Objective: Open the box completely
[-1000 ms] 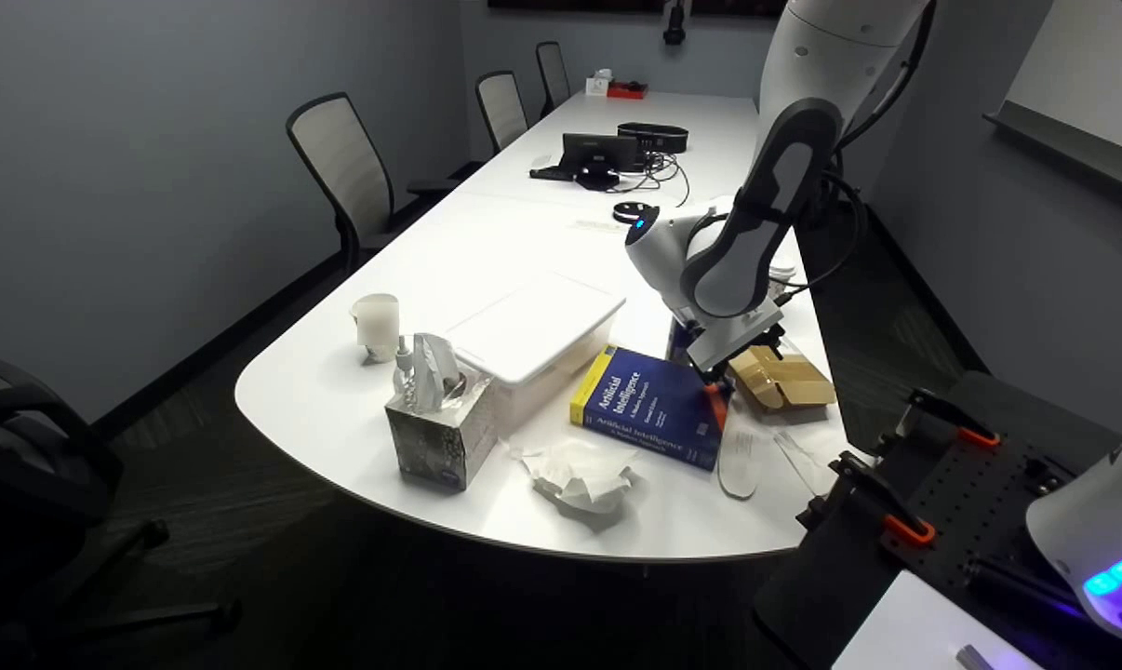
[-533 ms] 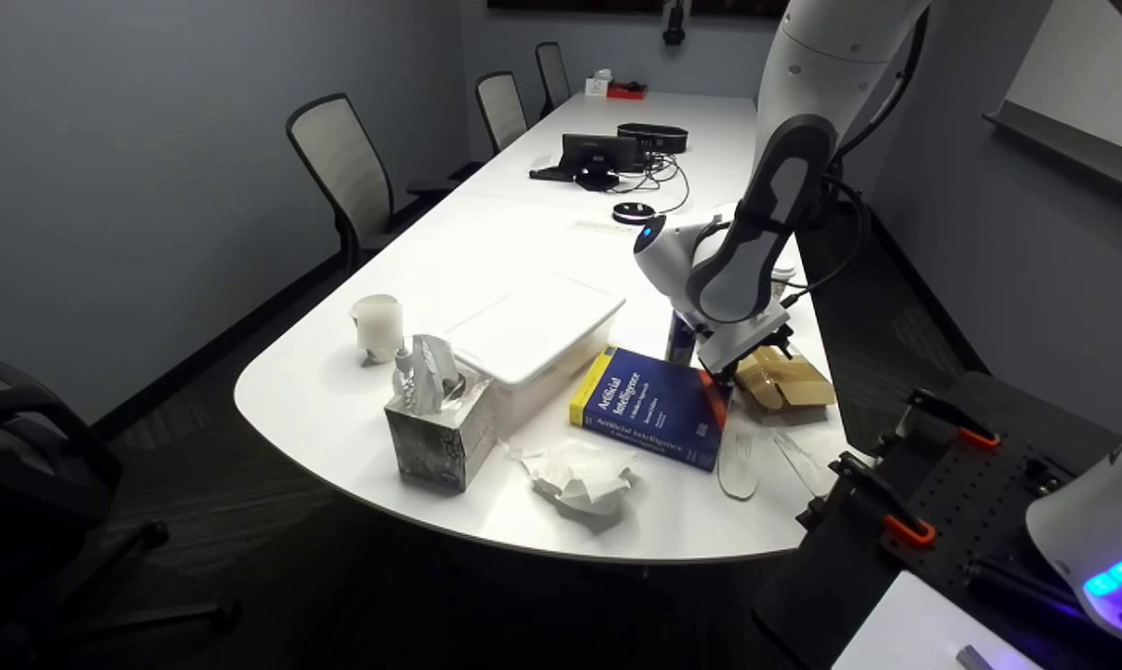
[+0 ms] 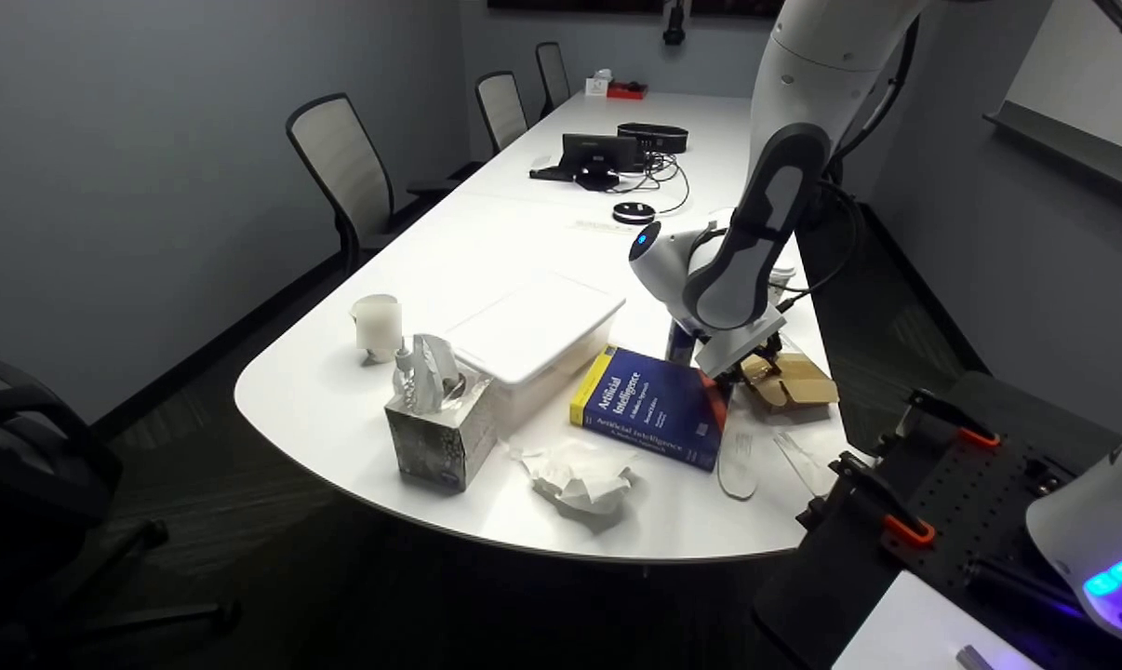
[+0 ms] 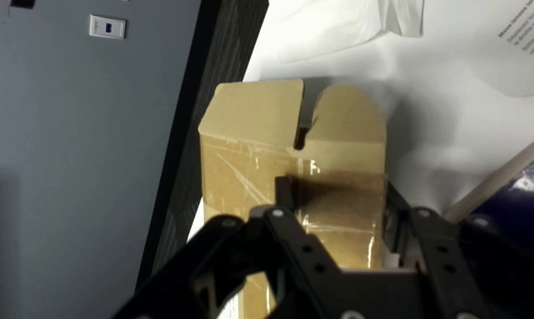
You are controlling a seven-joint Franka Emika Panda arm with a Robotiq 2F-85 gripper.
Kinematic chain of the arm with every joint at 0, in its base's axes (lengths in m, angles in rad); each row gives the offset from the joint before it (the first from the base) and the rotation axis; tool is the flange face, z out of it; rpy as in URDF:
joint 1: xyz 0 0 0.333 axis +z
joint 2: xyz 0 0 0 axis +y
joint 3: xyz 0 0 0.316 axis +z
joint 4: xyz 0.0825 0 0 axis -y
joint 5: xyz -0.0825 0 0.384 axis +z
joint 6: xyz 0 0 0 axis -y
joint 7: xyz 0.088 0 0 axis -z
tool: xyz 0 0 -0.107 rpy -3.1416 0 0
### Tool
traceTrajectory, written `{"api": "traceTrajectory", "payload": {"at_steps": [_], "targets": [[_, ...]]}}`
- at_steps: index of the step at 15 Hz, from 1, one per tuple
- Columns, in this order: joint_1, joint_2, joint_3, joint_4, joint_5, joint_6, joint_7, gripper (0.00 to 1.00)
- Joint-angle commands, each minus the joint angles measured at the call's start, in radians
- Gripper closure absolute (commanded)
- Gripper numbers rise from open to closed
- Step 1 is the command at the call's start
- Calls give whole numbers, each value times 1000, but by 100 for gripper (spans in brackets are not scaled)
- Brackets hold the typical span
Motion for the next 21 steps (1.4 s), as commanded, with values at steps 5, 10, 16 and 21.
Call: {"api": "traceTrajectory", "payload": {"at_steps": [5, 10, 16, 21], "targets": [[34, -85, -30, -26, -51, 3, -31, 100], [20, -192, -22, -73, -74, 10, -53, 100], [-5, -328, -16, -168, -85, 8, -43, 99], [-82, -436, -6, -283, -47, 90, -58, 99]]}}
